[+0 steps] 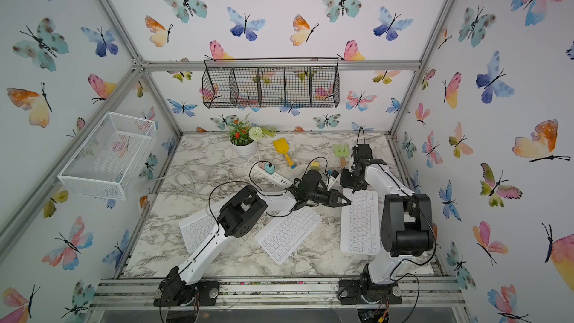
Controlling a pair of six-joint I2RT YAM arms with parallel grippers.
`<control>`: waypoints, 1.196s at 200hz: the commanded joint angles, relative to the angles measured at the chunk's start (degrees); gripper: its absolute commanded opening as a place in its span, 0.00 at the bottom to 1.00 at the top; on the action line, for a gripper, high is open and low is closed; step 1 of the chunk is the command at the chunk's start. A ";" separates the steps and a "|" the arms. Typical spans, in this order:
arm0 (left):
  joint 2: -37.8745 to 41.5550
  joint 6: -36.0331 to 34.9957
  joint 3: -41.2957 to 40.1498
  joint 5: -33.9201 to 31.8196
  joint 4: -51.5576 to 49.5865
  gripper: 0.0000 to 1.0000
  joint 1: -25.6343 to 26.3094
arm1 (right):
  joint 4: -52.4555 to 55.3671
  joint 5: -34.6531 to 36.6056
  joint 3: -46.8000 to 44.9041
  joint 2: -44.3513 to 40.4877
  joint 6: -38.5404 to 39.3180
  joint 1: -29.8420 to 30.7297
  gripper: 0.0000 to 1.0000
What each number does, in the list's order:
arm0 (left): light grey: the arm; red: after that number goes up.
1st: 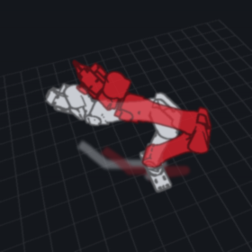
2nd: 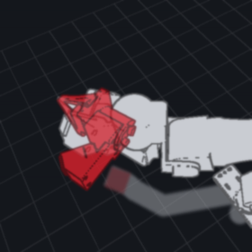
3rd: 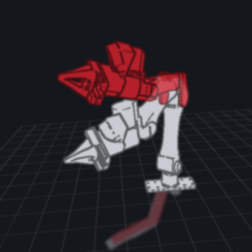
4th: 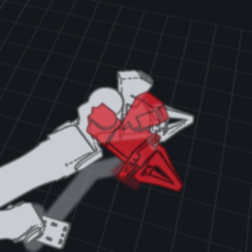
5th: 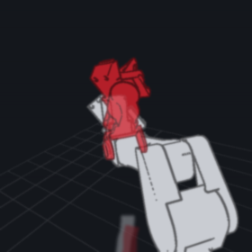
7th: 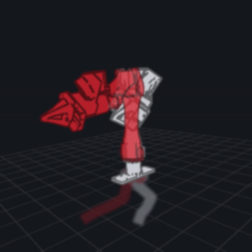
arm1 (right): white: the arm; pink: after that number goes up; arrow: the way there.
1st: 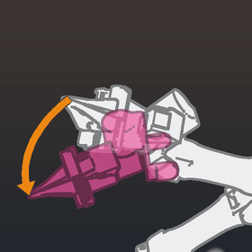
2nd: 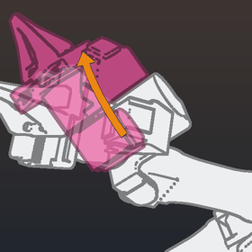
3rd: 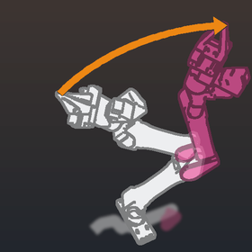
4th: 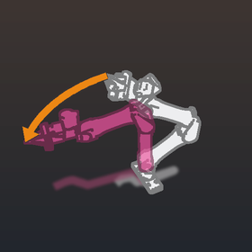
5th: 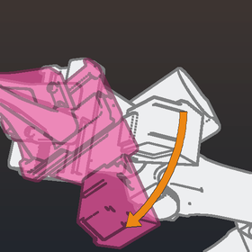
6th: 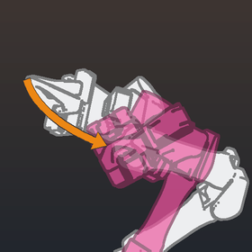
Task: Unplug the wireless keyboard
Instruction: Remove the power cord from the keyboard.
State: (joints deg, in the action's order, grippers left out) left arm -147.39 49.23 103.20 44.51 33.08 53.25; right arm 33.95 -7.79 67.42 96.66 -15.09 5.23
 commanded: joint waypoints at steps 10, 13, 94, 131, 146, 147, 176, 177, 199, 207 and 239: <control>-1.13 -5.97 0.55 -1.70 -0.64 0.08 0.27 | 1.31 -1.17 -1.57 0.11 0.15 0.26 0.32; -1.13 -5.91 0.48 -1.78 -0.65 0.08 0.27 | 1.36 -1.11 -1.58 0.11 0.06 0.22 0.30; -0.05 -5.46 -1.79 -1.97 0.76 0.08 0.27 | -0.76 2.11 -1.68 -0.01 -2.17 -1.56 0.11; 0.35 -5.70 -2.39 -1.81 0.93 0.08 0.27 | -4.58 -3.77 -1.79 -1.21 -4.72 -4.81 0.10; 0.27 -5.64 -2.52 -1.76 1.02 0.08 0.34 | -4.59 -4.40 -0.58 -0.67 -4.93 -4.85 0.10; 0.31 -5.64 -2.54 -1.64 1.02 0.08 0.35 | -4.55 -4.50 -0.47 -0.64 -4.89 -4.87 0.10; 0.09 -5.88 -2.06 -1.18 0.85 0.08 0.44 | -4.59 -4.04 0.66 0.34 -2.14 -4.44 0.10; 0.09 -5.89 -2.00 -1.18 0.85 0.08 0.40 | -4.46 -3.75 0.77 0.40 -1.96 -4.40 0.10; -0.13 -6.13 -1.59 -1.08 0.43 0.08 0.53 | -2.60 2.00 1.40 0.94 1.76 -2.03 0.10; -0.25 -6.25 -1.34 -0.92 0.32 0.08 0.52 | -2.34 3.76 1.32 0.98 2.84 -1.22 0.10; -0.70 -6.34 -0.72 -0.39 0.08 0.08 0.58 | -2.72 7.71 0.67 0.85 3.02 -0.13 0.10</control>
State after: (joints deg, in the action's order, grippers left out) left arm -147.39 50.68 102.41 44.42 34.37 53.32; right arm 32.86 -5.67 66.92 96.75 -13.43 4.89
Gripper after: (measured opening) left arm 0.091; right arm 0.137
